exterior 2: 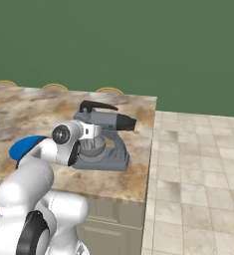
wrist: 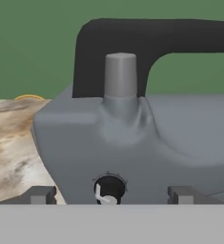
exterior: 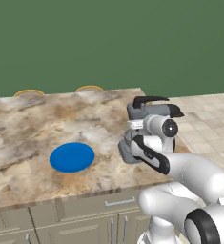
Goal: Add butter and sugar cubes to the stand mixer bowl and then turn on the stand mixer to begin making frosting.
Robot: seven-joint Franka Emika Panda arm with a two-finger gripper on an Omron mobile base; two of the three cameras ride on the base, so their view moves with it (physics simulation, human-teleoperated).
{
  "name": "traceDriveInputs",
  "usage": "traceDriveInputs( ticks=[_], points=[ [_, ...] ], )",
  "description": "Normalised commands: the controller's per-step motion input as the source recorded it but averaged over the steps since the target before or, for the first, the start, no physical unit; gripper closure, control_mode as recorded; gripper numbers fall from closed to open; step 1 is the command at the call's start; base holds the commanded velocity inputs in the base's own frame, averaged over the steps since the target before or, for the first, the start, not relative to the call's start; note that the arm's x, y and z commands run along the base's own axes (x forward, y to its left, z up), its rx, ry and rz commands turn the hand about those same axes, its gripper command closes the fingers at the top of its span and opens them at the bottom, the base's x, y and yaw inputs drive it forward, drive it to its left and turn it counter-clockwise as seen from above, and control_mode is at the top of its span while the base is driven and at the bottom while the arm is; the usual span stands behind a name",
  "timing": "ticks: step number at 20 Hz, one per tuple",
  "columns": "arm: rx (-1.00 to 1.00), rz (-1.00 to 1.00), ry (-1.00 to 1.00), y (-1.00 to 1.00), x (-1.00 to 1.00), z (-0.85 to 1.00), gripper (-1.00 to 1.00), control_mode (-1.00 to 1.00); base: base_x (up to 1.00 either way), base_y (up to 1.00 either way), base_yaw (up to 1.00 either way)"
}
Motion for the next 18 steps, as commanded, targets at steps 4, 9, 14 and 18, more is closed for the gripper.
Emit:
traceDriveInputs(
  ticks=[4, 9, 14, 18],
  points=[
    [0.0, 0.0, 0.0, 0.0, 0.0, 0.0, 1.0, -1.0, 0.0, 0.0, 0.0],
    [0.0, 0.0, 0.0, 0.0, 0.0, 0.0, 1.0, -1.0, 0.0, 0.0, 0.0],
    [0.0, 0.0, 0.0, 0.0, 0.0, 0.0, 1.0, -1.0, 0.0, 0.0, 0.0],
    [0.03, 0.0, 0.03, -0.01, 0.0, 0.0, 1.0, -1.0, 0.0, 0.0, 0.0]
  ],
)
